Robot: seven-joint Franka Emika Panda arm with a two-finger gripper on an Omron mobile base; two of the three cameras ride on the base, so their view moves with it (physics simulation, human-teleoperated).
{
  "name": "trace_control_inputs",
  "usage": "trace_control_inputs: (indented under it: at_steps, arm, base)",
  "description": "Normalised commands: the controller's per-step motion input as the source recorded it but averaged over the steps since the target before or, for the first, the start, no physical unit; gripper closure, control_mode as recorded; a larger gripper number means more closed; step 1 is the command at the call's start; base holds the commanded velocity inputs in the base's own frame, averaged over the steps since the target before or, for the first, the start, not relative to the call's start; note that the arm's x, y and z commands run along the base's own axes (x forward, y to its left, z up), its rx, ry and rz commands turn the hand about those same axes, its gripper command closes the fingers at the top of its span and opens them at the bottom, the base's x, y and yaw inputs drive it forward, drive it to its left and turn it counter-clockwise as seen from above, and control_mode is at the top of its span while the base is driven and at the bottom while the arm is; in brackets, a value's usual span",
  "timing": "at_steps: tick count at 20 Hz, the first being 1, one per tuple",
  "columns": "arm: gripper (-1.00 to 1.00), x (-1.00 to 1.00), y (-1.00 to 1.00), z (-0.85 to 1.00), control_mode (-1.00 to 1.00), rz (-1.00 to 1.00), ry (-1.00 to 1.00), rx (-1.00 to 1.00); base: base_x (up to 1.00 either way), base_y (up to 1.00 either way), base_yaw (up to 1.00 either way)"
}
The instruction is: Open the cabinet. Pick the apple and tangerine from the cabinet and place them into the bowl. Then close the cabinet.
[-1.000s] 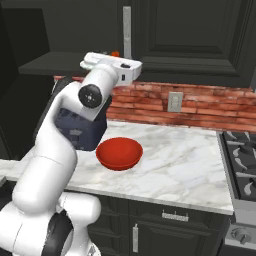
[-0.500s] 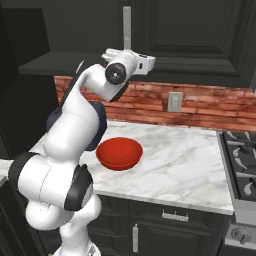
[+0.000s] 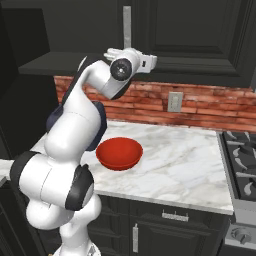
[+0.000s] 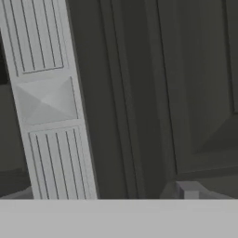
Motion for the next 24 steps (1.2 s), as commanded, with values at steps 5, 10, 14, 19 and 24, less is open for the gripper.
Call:
trace_control_inputs:
  at_steps: [5,10,14,19,24]
  arm:
    - [1.0,0.0,0.0,0.0,-1.0,0.0,0.0,0.0]
    - [1.0,-0.4,-0.53,0.27,-1.0,0.0,-0.12,0.03]
    - [1.0,-0.81,-0.89,0.47,-1.0,0.0,-0.21,0.08]
    - [1.0,-0.78,-1.0,0.31,-1.0,0.0,-0.2,0.14]
    - [1.0,-0.53,-1.0,0.14,-1.0,0.0,-0.11,0.2]
  base:
    - [0.0,0.0,0.0]
    - [0.0,0.0,0.0]
    - [0.0,0.0,0.0]
    - [0.0,0.0,0.0]
    - [0.0,0.0,0.0]
